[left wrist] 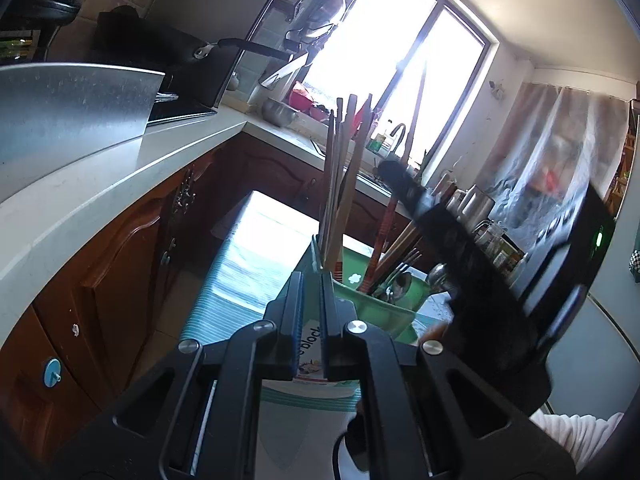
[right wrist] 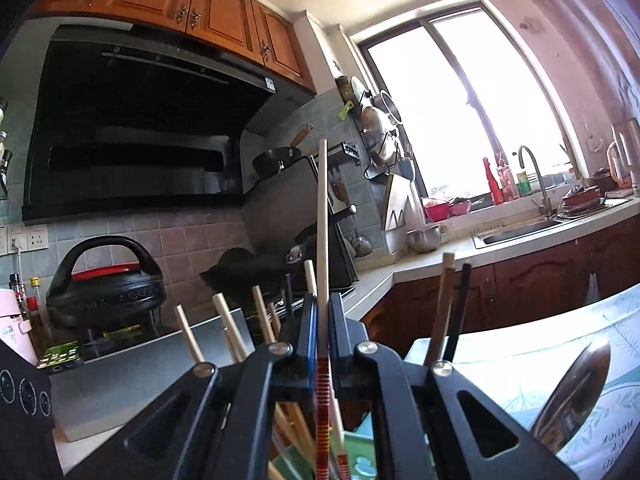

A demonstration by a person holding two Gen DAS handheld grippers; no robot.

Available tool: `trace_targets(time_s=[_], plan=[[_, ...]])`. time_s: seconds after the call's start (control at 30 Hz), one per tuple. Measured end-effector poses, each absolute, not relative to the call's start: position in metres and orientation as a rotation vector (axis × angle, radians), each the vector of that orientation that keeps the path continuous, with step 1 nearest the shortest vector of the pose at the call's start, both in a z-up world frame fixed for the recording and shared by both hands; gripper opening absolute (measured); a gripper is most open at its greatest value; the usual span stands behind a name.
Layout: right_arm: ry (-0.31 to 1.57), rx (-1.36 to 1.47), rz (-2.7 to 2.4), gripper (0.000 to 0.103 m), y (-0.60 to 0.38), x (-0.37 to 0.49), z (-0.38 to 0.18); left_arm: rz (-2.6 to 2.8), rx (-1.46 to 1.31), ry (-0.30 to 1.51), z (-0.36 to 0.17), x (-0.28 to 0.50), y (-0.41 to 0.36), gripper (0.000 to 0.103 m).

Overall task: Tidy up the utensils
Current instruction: 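Open both grippers to release the chopsticks in the holder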

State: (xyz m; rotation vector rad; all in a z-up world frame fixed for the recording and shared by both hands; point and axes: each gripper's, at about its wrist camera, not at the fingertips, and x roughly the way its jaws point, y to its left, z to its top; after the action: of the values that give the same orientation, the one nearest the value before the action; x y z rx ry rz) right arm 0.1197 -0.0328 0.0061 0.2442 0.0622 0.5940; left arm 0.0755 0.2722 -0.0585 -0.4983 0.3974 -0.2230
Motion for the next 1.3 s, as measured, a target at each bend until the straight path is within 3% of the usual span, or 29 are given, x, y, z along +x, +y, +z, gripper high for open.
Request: trace_targets(time_s=[0.2, 0.77, 1.3], plan=[[0.110, 0.225, 0.613, 0.005, -0.045, 0.102, -0.005, -0.211, -0.462, 0.441, -0.051, 0.080, 0.266, 0.003], [0.447, 0.004, 0.661, 0.005, -0.030, 0.105, 0.033, -0.188, -0.411, 0.453, -0.024, 0.071, 0.256, 0.003], [0.422, -0.008, 0.595, 0.005, -0.031, 0.132, 0.042, -0.181, -0.423, 0.478, -0.024, 0.066, 0.252, 0.003]])
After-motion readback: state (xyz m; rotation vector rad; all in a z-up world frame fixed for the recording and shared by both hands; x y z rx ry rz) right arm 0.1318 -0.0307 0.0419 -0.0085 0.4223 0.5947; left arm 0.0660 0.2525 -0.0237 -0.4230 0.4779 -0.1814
